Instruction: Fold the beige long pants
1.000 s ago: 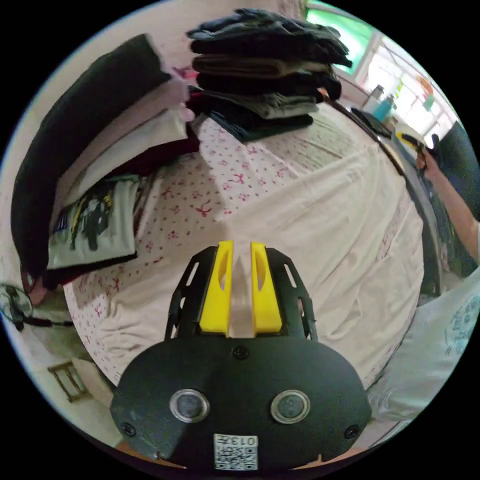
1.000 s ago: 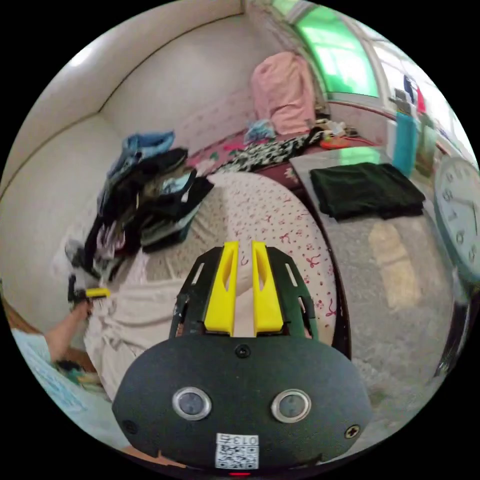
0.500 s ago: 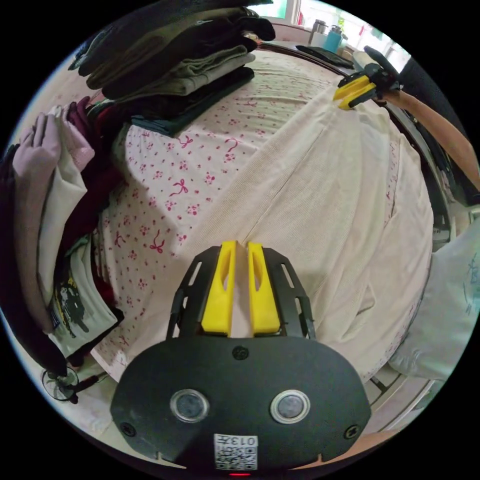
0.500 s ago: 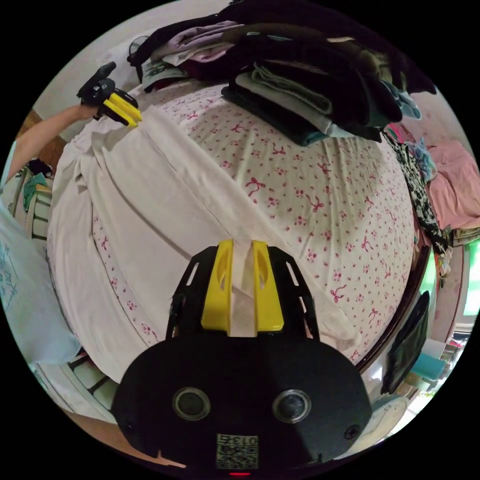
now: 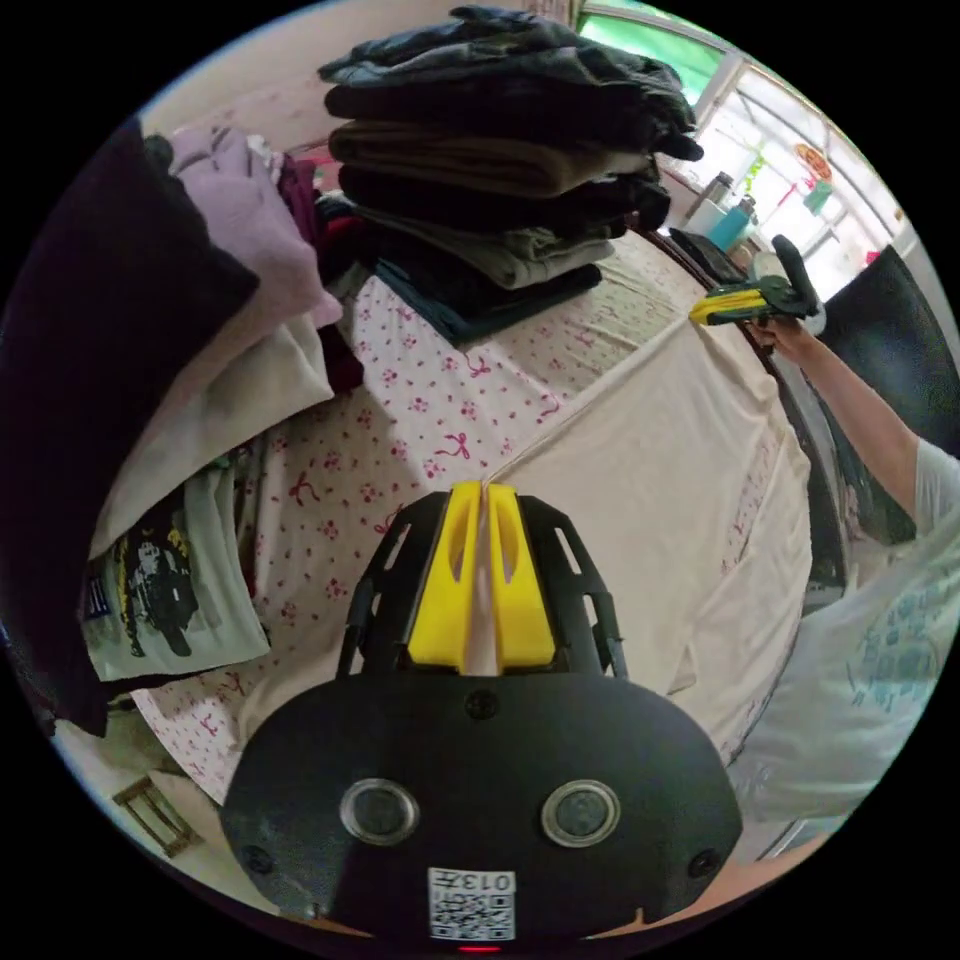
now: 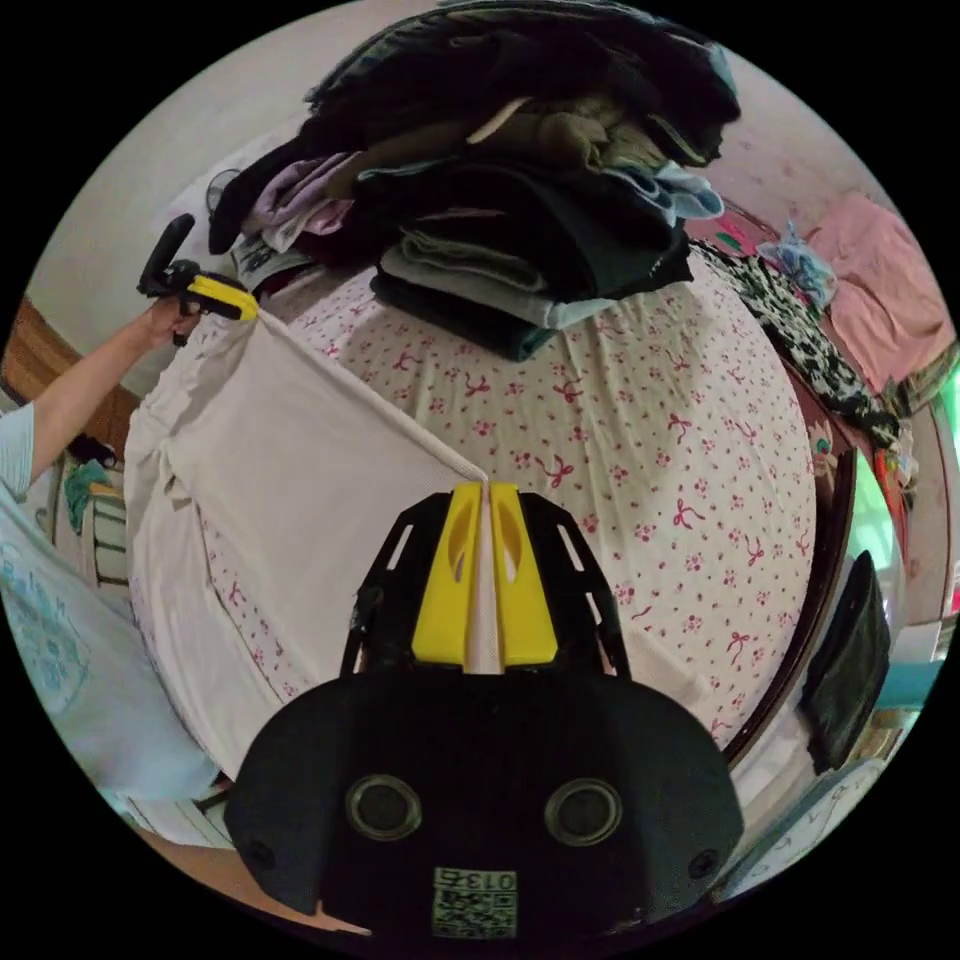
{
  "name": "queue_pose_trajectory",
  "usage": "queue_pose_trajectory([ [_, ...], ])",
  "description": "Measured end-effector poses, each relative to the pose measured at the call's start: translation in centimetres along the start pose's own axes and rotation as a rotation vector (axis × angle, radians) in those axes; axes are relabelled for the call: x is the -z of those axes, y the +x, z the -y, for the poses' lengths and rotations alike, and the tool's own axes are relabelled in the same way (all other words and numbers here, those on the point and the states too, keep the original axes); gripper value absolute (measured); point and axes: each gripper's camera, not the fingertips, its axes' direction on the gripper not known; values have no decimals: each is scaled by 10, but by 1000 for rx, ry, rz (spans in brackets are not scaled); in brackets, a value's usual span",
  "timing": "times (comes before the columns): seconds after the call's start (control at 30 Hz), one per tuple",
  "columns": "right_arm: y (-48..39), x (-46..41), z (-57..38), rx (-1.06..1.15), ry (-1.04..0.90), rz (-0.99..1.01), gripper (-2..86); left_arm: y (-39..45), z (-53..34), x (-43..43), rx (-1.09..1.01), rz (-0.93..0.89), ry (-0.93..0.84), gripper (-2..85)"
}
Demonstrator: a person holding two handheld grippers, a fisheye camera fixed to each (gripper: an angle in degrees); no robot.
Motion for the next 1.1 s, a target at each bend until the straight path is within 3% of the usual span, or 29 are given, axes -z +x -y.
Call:
queue_pose_trajectory([
  [0.1,21,-8,-8,-187,-4,-2,43,-12,4,-30,96,-20,-98,24],
  [0.2,40,30,-44,-314,124,-6,55,-23,-12,-12,183,28,-12,56],
  [0.3,53,76,-103,-469,193,-145,63,-25,-37,26,237,144,134,56],
  [0.4,53,95,-162,-548,149,-201,70,5,-45,46,106,114,186,57],
  [0.57,37,84,-230,-642,82,-35,92,105,-46,20,-217,-108,31,82],
  [0.7,27,77,-247,-690,100,-3,106,181,-58,-18,-385,-32,-77,99],
  [0.87,23,64,-252,-698,31,-17,87,201,-56,-50,-411,14,-158,90],
  [1.1,25,72,-246,-676,-27,-39,30,194,-39,-45,-410,67,-203,14],
])
